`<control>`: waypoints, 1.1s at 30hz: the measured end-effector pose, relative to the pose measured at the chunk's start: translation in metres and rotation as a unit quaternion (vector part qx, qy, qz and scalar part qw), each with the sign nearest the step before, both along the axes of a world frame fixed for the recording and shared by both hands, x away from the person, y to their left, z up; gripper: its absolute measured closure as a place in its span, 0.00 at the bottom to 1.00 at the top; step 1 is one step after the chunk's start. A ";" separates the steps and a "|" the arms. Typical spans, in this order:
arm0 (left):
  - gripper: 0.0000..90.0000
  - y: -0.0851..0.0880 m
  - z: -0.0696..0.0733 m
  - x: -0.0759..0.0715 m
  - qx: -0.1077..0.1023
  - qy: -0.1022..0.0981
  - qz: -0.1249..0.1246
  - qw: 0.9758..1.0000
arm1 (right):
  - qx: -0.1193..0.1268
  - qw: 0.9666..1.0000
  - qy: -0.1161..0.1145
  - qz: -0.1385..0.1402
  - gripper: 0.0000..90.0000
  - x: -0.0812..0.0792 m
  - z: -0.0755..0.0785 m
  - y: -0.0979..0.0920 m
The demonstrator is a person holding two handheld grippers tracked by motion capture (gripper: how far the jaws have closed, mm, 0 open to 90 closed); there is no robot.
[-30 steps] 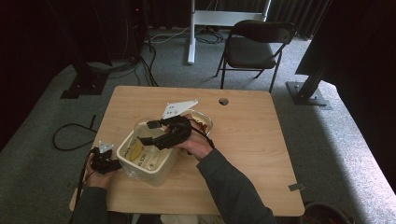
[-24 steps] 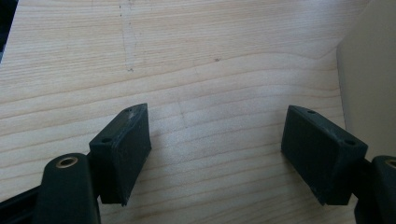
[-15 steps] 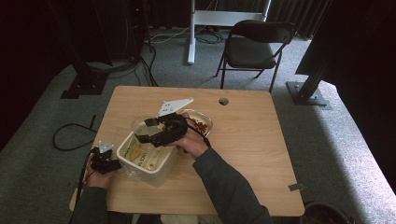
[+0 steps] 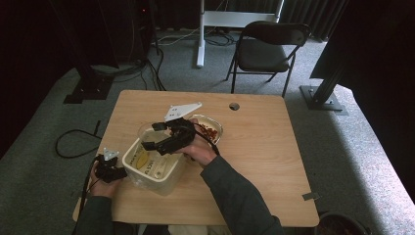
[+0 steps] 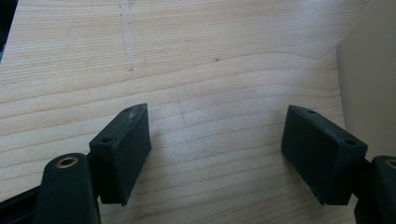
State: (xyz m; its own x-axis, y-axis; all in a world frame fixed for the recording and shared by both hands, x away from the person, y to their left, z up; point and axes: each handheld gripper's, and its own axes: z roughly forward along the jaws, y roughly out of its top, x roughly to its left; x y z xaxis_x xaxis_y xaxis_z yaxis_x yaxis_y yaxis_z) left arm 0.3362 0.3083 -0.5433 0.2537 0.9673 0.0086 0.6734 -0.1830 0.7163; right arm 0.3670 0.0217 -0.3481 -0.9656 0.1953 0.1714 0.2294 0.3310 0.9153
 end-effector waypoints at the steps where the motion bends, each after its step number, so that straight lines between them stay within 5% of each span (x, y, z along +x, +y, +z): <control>1: 0.27 0.000 0.000 0.000 0.000 0.000 0.000 1.000 | 0.001 1.000 0.001 -0.005 0.20 0.000 0.000 0.000; 33: 0.27 0.000 0.000 0.000 0.000 0.000 0.000 1.000 | -0.001 1.000 -0.013 -0.019 0.17 -0.008 0.003 -0.016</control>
State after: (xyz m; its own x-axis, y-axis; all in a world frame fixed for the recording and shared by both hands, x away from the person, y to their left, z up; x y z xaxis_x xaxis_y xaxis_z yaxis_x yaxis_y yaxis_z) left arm 0.3361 0.3081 -0.5432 0.2529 0.9675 0.0084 0.6737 -0.1823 0.7162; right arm 0.3594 0.0054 -0.3455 -0.9616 0.2319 0.1467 0.2187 0.3246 0.9202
